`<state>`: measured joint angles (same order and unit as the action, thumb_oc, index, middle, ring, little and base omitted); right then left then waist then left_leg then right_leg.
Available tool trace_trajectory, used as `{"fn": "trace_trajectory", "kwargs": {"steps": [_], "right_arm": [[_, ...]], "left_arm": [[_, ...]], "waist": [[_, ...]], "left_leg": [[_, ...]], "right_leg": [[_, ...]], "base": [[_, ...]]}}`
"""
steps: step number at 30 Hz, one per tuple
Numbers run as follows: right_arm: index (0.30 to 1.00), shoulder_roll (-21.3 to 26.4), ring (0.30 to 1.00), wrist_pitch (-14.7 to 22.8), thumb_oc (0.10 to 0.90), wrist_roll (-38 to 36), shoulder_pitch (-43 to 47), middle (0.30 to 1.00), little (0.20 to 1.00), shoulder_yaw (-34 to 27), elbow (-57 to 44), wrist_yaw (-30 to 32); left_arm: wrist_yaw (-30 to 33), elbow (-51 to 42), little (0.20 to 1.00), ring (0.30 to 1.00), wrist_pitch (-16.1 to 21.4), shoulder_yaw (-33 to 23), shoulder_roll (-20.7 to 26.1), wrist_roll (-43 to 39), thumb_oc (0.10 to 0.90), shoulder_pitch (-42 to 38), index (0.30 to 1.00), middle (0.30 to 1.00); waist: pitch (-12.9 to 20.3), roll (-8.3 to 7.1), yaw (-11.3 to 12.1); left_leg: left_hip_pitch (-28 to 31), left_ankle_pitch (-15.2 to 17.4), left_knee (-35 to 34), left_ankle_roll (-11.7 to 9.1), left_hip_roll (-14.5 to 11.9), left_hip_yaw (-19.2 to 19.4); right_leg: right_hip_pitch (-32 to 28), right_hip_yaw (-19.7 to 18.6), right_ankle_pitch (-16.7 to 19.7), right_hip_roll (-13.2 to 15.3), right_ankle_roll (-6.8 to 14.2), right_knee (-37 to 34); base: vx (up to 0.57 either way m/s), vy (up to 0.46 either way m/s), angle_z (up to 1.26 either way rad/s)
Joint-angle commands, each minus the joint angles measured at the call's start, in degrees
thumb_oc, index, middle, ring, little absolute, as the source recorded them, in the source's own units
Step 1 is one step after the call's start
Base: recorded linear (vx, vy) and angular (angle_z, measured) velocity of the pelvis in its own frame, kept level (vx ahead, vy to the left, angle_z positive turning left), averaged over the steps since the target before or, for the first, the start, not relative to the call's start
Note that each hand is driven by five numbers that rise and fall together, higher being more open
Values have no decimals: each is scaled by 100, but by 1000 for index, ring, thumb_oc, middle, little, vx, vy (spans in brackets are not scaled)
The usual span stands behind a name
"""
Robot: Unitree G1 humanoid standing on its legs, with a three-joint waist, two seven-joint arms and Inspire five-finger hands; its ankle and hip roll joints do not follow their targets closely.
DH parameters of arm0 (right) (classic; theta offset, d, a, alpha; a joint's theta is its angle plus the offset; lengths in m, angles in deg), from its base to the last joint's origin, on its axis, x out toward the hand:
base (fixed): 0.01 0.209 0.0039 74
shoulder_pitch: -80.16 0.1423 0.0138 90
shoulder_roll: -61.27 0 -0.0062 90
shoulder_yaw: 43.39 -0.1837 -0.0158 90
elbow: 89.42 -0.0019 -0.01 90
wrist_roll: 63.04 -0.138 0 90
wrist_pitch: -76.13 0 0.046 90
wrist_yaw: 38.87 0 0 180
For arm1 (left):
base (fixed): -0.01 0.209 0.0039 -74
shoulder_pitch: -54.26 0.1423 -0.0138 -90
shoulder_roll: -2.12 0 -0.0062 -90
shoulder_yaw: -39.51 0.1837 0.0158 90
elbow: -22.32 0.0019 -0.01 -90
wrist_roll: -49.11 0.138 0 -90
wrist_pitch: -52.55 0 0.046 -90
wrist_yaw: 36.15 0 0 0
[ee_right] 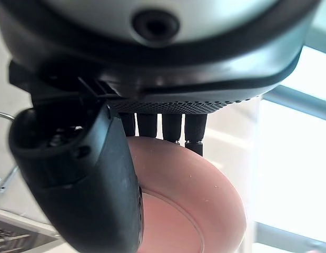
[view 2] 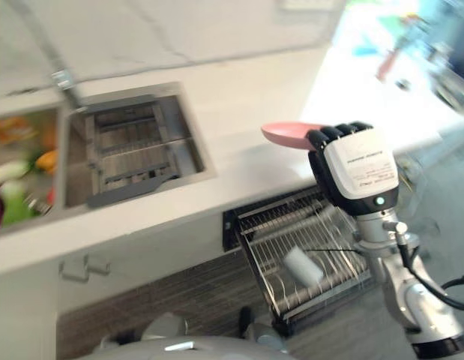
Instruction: Place the dishes in the dishwasher.
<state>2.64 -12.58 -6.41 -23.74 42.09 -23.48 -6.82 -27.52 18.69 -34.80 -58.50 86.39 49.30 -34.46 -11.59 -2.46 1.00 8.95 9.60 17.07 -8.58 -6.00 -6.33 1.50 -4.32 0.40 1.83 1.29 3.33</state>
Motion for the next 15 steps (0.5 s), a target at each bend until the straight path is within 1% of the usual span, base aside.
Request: {"fn": "trace_trajectory", "kwargs": {"steps": [1, 2, 3, 4, 5, 6, 7, 8, 9, 10, 11, 12, 15], "right_arm": [[300, -137, 300, -8, 400, -293, 570, 300, 300, -1004, -242, 376], [300, -222, 300, -4, 400, -306, 393, 300, 300, -1041, -290, 368], [300, -222, 300, -4, 400, -306, 393, 300, 300, -1041, -290, 368], [300, -329, 300, 16, 400, -286, 139, 300, 300, -1062, -351, 315], [300, -329, 300, 16, 400, -286, 139, 300, 300, -1062, -351, 315], [300, -356, 300, 38, 400, -266, 47, 300, 300, -1043, -395, 274], [300, -356, 300, 38, 400, -266, 47, 300, 300, -1043, -395, 274], [300, -384, 300, 15, 400, -226, -60, 300, 300, -942, -351, 233], [300, -384, 300, 15, 400, -226, -60, 300, 300, -942, -351, 233], [300, -466, 300, -37, 400, -211, -118, 300, 300, -699, -159, 152], [300, -535, 300, -46, 400, -258, -177, 300, 300, -502, 7, 62], [300, -534, 300, -47, 400, -258, -173, 300, 300, -494, 11, 64], [300, -537, 300, -8, 400, -226, -285, 300, 300, -105, 372, -95]], "left_arm": [[-9, -653, 900, 900, 95, 630, -62, 411, 800, -103, 900, 900], [1, -685, 900, 900, 106, 661, -52, 453, 800, -88, 900, 900], [1, -685, 900, 900, 106, 661, -52, 453, 800, -88, 900, 900], [-2, -751, 900, 900, 135, 682, -63, 489, 800, -117, 900, 900], [-2, -751, 900, 900, 135, 682, -63, 489, 800, -117, 900, 900], [9, -784, 900, 900, 143, 710, -62, 511, 800, -113, 900, 900], [9, -784, 900, 900, 143, 710, -62, 511, 800, -113, 900, 900], [-1, -844, 900, 900, 179, 764, -90, 524, 800, -124, 900, 900], [-1, -844, 900, 900, 179, 764, -90, 524, 800, -124, 900, 900], [-36, -888, 900, 900, 208, 828, -144, 480, 800, -147, 900, 900], [-55, -944, 900, 900, 234, 860, -153, 426, 800, -167, 900, 900], [-56, -947, 900, 900, 233, 858, -150, 425, 800, -162, 900, 900], [-43, -1016, 900, 900, 262, 974, -130, 454, 800, -195, 900, 900]], "waist": [[431, -242, 518], [467, -225, 509], [467, -225, 509], [531, -223, 356], [531, -223, 356], [556, -223, 333], [556, -223, 333], [589, -220, 262], [589, -220, 262], [617, -214, 171], [648, -217, 139], [652, -219, 151], [663, -221, 140]], "left_leg": [[-796, -213, -329, 428, -137, 386], [-745, -244, -406, 385, -181, 478], [-745, -244, -406, 385, -181, 478], [-637, -101, -560, 373, -167, 615], [-637, -101, -560, 373, -167, 615], [-550, -71, -651, 373, -156, 711], [-550, -71, -651, 373, -156, 711], [-434, -8, -773, 393, -123, 862], [-434, -8, -773, 393, -123, 862], [-298, 35, -917, 430, -93, 1077], [-228, 45, -1000, 462, -70, 1226], [-219, 43, -1010, 464, -70, 1243], [-82, 27, -1193, 528, -26, 1387]], "right_leg": [[-585, 383, -994, -148, 503, 281], [-654, 365, -1006, -167, 510, 215], [-654, 365, -1006, -167, 510, 215], [-676, 299, -950, -140, 542, 171], [-676, 299, -950, -140, 542, 171], [-673, 245, -911, -114, 564, 174], [-673, 245, -911, -114, 564, 174], [-604, 108, -860, -67, 607, 214], [-604, 108, -860, -67, 607, 214], [-464, -85, -794, -42, 666, 260], [-383, -203, -751, -26, 705, 269], [-379, -219, -749, -27, 707, 270], [-298, -328, -676, -6, 768, 259]], "base": [[56, 104, -33], [56, 104, -33], [81, 122, 9], [39, 94, 28], [54, 143, -16], [15, 49, -44], [29, 154, -91], [13, 106, -47], [15, 235, -53], [15, 204, -21], [16, 206, -51], [28, 130, -91], [30, 91, -91]]}}
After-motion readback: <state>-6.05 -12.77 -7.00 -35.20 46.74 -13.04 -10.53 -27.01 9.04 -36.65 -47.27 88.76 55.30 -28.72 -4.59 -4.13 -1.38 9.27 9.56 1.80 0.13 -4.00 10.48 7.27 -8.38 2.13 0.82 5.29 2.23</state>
